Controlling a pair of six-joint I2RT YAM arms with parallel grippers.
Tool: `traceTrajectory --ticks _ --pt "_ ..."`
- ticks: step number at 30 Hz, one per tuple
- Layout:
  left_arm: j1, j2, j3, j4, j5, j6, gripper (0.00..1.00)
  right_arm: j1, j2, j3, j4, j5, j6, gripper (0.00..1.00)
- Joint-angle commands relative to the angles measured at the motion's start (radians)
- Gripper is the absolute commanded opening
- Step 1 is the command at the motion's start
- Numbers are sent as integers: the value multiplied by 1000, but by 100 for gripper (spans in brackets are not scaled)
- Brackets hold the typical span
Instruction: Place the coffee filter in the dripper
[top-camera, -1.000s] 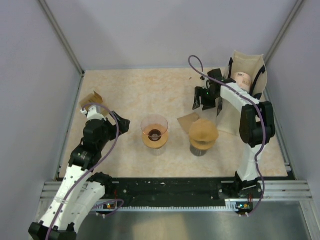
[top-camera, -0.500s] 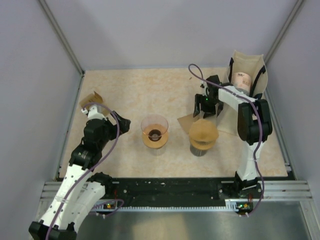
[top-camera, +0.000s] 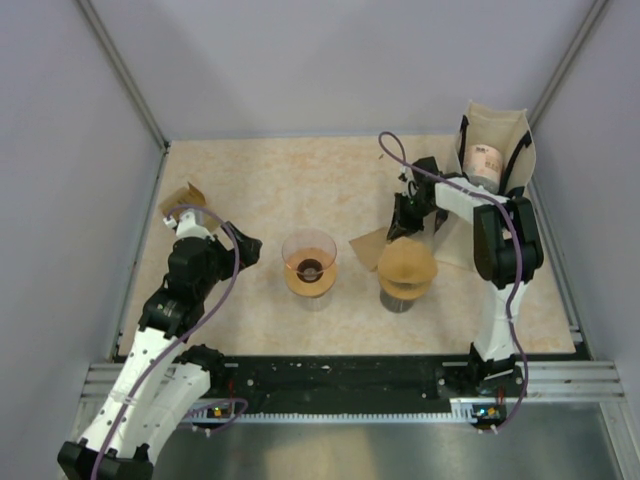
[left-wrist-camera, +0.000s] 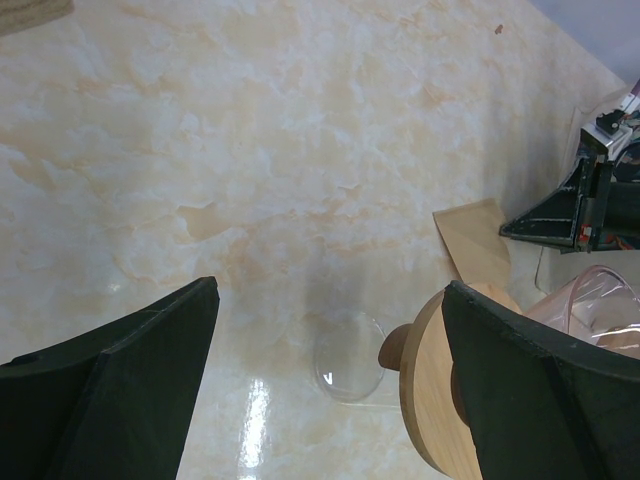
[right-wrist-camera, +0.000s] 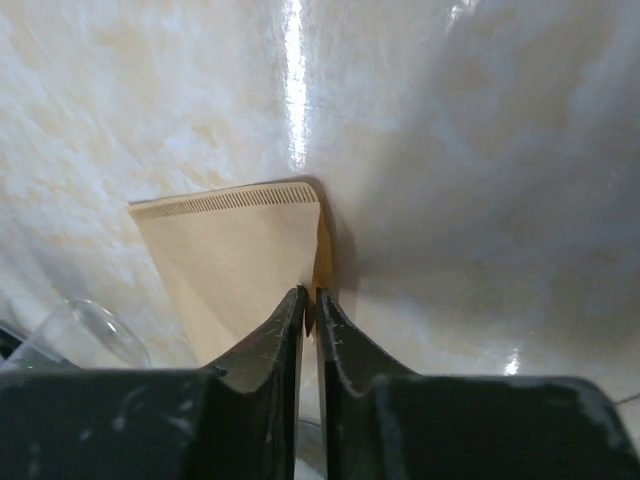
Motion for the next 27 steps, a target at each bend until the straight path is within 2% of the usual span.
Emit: traceTrajectory --ticks 1,8,14,27 --pt "-1 0 2 47 4 12 99 1 -20 -1 59 -45 25 2" --pt "-1 -3 2 42 1 8 99 -1 -67 15 90 -71 37 0" --pt "-2 -16 1 36 -6 8 99 -1 -105 -39 107 -73 31 0" --pt "-1 -19 16 39 -6 -1 99 -5 -294 -84 220 -61 -35 0"
